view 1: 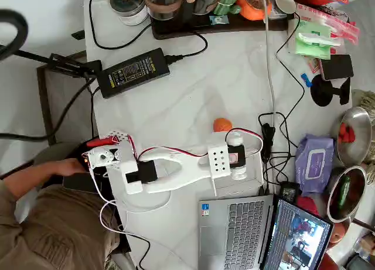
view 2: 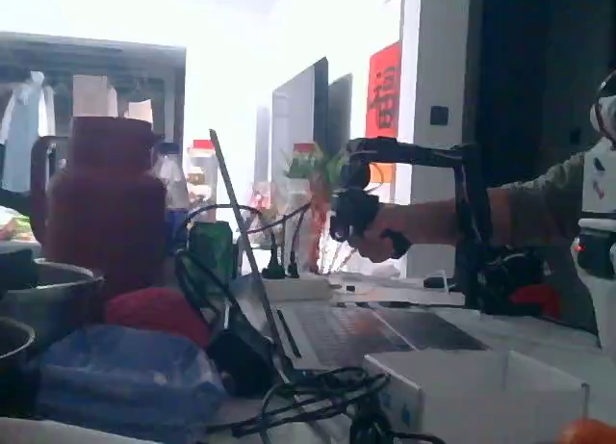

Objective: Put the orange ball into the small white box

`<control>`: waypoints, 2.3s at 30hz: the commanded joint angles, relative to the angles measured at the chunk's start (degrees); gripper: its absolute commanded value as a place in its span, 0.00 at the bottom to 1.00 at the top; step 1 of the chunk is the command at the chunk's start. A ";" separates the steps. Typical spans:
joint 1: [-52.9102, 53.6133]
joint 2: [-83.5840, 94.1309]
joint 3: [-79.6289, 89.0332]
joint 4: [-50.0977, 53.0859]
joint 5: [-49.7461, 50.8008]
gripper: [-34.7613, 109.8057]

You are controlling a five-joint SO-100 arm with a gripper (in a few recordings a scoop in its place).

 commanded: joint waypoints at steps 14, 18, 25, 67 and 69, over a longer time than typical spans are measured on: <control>-0.70 1.32 0.18 0.18 -0.79 0.46; -1.58 -0.62 0.18 0.18 -0.79 0.46; -8.61 -2.81 0.18 -3.34 0.35 0.45; -2.20 -13.27 -0.18 -7.12 -0.79 0.45; -2.20 -13.27 -0.62 -7.12 -0.79 0.45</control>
